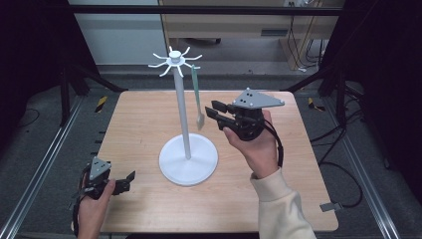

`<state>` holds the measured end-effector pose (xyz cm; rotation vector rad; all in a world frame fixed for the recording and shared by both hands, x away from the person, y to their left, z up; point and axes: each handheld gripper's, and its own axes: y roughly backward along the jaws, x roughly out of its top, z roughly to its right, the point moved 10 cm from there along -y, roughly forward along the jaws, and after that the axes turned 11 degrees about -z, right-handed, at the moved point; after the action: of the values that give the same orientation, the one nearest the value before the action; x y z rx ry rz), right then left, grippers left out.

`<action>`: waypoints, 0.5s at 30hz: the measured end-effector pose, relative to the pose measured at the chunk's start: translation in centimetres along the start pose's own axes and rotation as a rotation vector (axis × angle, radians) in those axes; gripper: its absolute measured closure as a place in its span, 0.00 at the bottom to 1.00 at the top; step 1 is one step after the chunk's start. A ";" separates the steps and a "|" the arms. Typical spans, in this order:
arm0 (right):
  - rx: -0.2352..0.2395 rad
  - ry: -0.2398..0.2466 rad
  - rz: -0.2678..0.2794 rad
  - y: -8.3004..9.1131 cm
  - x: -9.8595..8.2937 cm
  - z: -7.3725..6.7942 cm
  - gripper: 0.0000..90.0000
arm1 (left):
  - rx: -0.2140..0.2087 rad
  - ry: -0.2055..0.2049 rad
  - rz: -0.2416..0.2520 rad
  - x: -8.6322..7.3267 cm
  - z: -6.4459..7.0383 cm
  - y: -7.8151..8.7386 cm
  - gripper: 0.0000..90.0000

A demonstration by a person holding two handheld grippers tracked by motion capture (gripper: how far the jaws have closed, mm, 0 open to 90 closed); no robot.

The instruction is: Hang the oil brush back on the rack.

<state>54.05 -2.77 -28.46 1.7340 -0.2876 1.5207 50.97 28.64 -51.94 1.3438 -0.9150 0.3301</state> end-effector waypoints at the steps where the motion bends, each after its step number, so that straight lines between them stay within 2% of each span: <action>1: -0.018 0.004 -0.006 0.2 -0.1 0.2 0.68 | 0.002 -0.001 0.000 0.0 0.0 0.0 0.04; 5: -0.072 0.001 -0.019 1.1 -0.6 0.8 0.56 | -0.001 -0.005 -0.004 0.0 0.1 0.0 0.04; 8: -0.095 -0.012 -0.030 1.6 -1.0 1.4 0.49 | 0.001 -0.008 -0.004 -0.1 0.1 -0.1 0.04; 12: -0.154 -0.041 -0.042 2.1 -1.7 2.5 0.42 | -0.004 -0.006 -0.002 0.0 0.1 -0.2 0.04; 15: -0.172 -0.061 -0.050 2.3 -2.3 3.1 0.35 | -0.007 -0.009 -0.008 -0.1 0.2 -0.2 0.03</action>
<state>54.25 -7.11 -29.48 1.6413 -0.3919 1.3686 51.00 28.43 -52.16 1.3435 -0.9171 0.3152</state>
